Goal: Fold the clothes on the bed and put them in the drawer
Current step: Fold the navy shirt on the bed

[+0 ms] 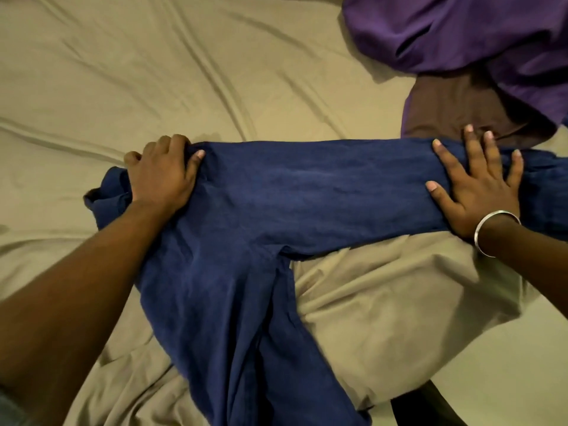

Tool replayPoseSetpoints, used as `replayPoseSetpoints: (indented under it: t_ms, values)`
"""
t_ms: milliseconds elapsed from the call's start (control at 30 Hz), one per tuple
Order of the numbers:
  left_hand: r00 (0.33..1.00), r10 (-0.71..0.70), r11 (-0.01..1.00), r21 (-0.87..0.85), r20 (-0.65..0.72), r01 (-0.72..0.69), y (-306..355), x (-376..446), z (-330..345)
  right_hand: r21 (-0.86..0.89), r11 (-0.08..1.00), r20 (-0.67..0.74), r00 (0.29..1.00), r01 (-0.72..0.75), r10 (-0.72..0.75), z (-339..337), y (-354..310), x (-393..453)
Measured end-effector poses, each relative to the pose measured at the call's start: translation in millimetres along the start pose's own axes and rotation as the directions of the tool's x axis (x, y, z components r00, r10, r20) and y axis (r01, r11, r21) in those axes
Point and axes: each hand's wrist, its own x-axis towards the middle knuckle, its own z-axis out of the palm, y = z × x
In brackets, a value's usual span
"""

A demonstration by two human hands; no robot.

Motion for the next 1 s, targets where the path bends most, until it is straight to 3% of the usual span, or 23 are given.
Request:
replayPoseSetpoints:
  t_ms: [100,200,333,400,467,600,700,767,800,900,1000]
  values:
    - [0.996,-0.071,0.993,0.094,-0.059,0.077,-14.0,-30.5,-7.2,0.020,1.000,0.015,1.000,0.005,-0.006,-2.4,0.9,-0.3]
    - [0.997,-0.059,0.990,0.127,-0.044,0.064,-34.7,-49.0,-9.3,0.030,1.000,0.027,1.000,0.008,-0.008,-4.8,2.7,0.0]
    - [0.979,0.079,0.997,-0.021,0.188,-0.076,-54.3,-21.3,-24.1,0.027,1.000,0.008,1.000,0.008,-0.008,-5.3,2.7,-1.0]
    - [0.907,0.132,0.984,-0.161,0.400,-0.072,-56.2,0.5,-39.8,0.024,1.000,-0.002,1.000,0.007,-0.007,-4.1,3.5,0.2]
    - [0.837,0.167,0.969,-0.246,0.521,-0.040,-61.2,17.3,-50.5,0.044,0.999,-0.008,1.000,0.016,-0.016,-5.0,3.7,0.4]
    - [0.820,0.283,0.892,-0.450,0.498,-0.034,-76.6,24.9,-55.1,0.095,0.994,-0.035,0.999,0.045,-0.041,-14.9,14.2,-3.7]
    - [0.738,0.301,0.774,-0.607,0.604,0.181,-77.2,22.5,-55.3,0.011,0.995,0.002,0.995,0.097,-0.097,-25.3,33.5,-10.0]
    - [0.687,0.294,0.766,-0.594,0.665,0.247,-72.9,27.5,-56.9,-0.025,0.992,0.028,0.992,0.126,-0.126,-27.6,41.3,-11.9]
    - [0.692,0.288,0.794,-0.569,0.662,0.215,-71.5,32.3,-55.6,-0.034,0.990,0.030,0.991,0.134,-0.133,-26.9,42.9,-10.8]
    - [0.770,0.178,0.947,-0.320,0.613,0.037,-57.1,43.2,-43.3,-0.017,0.989,-0.004,0.990,0.144,-0.144,-25.0,43.0,-9.4]
    - [0.791,0.075,0.996,-0.076,0.607,-0.037,-31.3,39.0,-18.3,0.082,0.949,-0.194,0.939,0.305,-0.285,-35.7,32.8,-21.8]
